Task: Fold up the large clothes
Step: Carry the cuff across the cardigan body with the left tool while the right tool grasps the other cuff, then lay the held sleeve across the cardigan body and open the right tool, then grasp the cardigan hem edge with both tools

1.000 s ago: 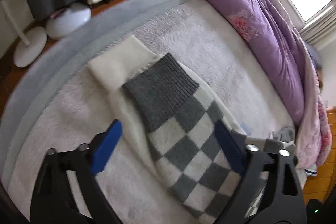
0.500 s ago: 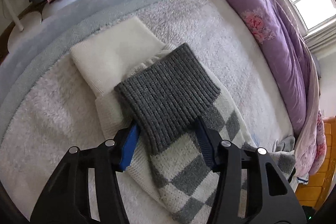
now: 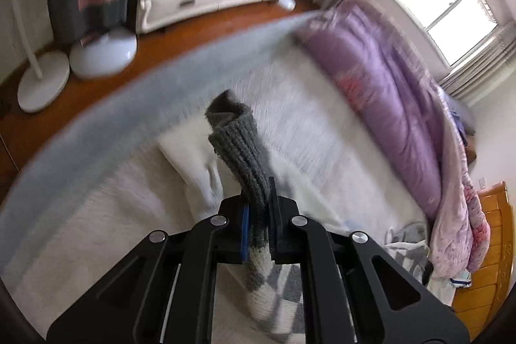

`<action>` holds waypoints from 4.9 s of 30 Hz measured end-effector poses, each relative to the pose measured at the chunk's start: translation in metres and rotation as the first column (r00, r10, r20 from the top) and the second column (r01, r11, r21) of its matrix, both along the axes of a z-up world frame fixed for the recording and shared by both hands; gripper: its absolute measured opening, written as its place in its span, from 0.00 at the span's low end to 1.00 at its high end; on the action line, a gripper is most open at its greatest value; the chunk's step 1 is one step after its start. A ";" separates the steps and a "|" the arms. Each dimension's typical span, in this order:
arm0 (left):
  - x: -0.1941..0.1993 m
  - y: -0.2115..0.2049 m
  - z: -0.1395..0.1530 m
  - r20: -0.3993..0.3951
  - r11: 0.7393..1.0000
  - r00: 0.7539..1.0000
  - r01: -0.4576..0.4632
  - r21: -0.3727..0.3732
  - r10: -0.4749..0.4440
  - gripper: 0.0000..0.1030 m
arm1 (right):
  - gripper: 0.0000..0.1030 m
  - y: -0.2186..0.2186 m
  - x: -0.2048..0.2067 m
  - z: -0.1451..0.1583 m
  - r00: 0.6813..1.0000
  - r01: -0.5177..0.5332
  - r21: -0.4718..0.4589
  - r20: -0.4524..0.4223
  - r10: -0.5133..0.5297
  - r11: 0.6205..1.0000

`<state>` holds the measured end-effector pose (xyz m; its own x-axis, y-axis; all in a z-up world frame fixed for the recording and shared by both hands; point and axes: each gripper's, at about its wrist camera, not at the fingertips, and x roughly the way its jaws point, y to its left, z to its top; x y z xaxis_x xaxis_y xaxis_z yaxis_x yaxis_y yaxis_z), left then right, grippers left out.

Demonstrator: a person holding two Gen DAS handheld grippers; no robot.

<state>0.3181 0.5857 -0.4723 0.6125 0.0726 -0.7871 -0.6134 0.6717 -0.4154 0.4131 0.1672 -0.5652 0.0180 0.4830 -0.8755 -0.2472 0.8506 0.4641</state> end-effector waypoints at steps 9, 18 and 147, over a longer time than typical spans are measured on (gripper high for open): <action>-0.004 -0.097 0.102 0.139 0.966 0.967 0.191 0.173 -0.216 0.08 | 0.02 0.008 0.014 -0.050 0.990 0.022 -0.038 -0.138 -0.027 0.999; 0.061 -0.296 0.120 0.176 0.896 0.884 0.402 0.190 -0.434 0.08 | 0.02 -0.150 -0.005 0.017 0.989 0.145 0.090 -0.033 -0.142 0.985; 0.143 -0.432 -0.086 -0.182 0.806 0.785 0.576 -0.136 -0.592 0.66 | 0.28 -0.462 0.116 0.023 0.941 0.339 -0.130 0.030 -0.338 0.932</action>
<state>0.4612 0.1541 -0.5586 0.3441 -0.3053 -0.8879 -0.1895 0.9036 -0.3842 0.5294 -0.2945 -0.5422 0.1667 0.3281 -0.9298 0.0633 0.9375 0.3422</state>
